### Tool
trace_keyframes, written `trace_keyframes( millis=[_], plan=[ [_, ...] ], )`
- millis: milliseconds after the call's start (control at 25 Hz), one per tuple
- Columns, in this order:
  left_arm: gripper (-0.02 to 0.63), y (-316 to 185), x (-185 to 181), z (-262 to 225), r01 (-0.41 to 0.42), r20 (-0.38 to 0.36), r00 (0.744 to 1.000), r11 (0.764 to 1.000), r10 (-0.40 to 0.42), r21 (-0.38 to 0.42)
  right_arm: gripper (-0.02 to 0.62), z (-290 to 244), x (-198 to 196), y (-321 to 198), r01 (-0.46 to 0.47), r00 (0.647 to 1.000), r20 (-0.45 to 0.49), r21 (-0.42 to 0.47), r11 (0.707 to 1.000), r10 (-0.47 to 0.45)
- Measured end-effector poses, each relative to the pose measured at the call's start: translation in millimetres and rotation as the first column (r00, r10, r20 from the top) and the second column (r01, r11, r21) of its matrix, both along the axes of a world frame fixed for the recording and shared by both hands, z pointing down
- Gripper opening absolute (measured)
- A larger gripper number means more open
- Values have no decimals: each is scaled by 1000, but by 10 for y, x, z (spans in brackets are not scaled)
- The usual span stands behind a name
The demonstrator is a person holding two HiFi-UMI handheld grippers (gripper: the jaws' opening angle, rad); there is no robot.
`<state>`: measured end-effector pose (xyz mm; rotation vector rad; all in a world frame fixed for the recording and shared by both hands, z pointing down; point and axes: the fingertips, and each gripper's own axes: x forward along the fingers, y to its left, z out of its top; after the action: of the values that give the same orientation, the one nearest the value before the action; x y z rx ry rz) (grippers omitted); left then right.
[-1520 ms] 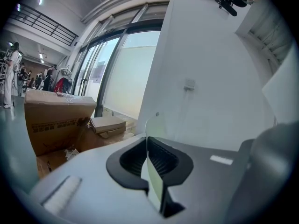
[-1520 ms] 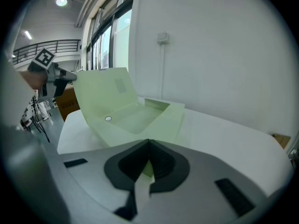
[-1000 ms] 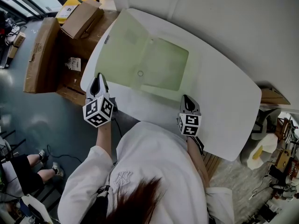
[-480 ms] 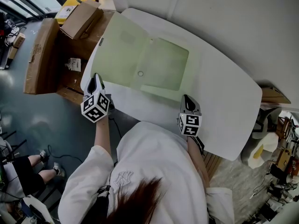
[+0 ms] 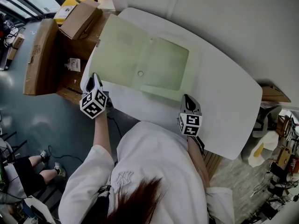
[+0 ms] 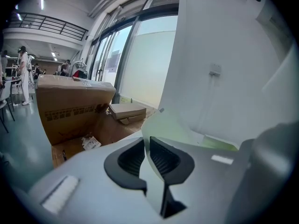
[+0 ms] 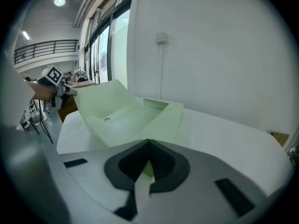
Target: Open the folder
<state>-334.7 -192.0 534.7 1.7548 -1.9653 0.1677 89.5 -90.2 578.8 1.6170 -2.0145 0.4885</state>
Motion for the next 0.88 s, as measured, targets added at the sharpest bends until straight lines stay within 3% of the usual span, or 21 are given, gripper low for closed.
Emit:
trace_keyframes(
  millis=[880],
  plan=[
    [52,-66,-153,291,9,-7,1000,999,-9,-53,6,15,19,-30,-34,999,-2,-24,999,33]
  ],
)
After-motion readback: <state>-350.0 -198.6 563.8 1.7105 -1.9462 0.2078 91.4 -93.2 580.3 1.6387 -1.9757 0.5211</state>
